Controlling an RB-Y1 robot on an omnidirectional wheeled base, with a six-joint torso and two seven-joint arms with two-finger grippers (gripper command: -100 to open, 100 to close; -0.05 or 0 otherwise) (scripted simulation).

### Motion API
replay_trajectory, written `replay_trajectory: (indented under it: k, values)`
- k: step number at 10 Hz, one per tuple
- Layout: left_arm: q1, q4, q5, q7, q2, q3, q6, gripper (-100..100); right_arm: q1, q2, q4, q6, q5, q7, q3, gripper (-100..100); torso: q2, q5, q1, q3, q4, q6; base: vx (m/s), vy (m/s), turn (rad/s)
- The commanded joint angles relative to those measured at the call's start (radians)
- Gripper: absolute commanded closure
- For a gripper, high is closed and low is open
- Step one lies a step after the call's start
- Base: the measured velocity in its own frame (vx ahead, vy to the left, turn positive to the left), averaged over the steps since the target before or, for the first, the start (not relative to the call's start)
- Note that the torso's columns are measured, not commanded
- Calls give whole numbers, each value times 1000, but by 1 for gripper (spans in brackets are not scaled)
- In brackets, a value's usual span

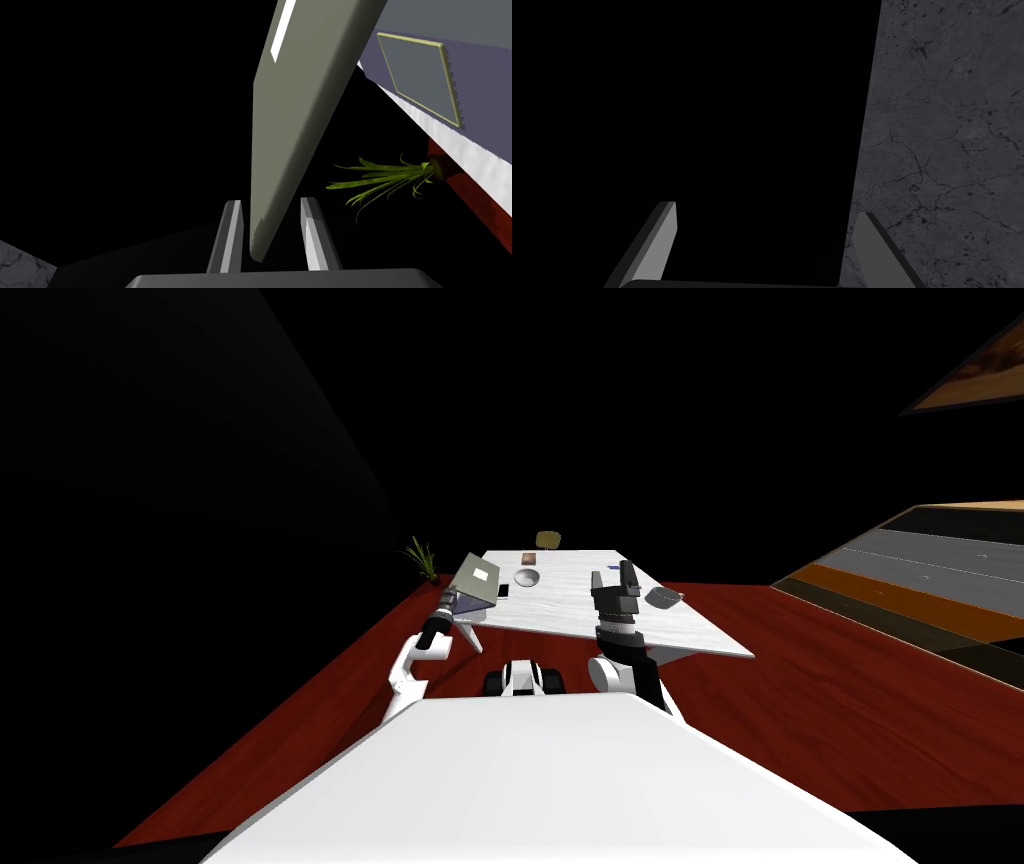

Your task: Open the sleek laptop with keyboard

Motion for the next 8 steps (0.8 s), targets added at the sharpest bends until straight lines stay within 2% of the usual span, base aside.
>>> replay_trajectory:
  k: [1,4,5,8]
  values:
    - [-13,62,35,33,-43,2,-44,100,0,0,0,0,0,0,0,0,-1,0,0,-1,-1,0,4,96,19]
    - [-28,126,77,69,-87,4,-89,100,0,0,0,0,0,0,0,0,-1,0,-1,0,0,0,-8,85,17]
    - [-25,115,68,61,-76,3,-80,100,0,0,0,0,0,0,0,0,0,-1,0,0,1,0,-6,40,-2]
    - [-22,201,114,97,-119,-4,-157,100,0,0,0,0,0,0,0,0,1,-1,-2,1,1,1,8,70,-4]
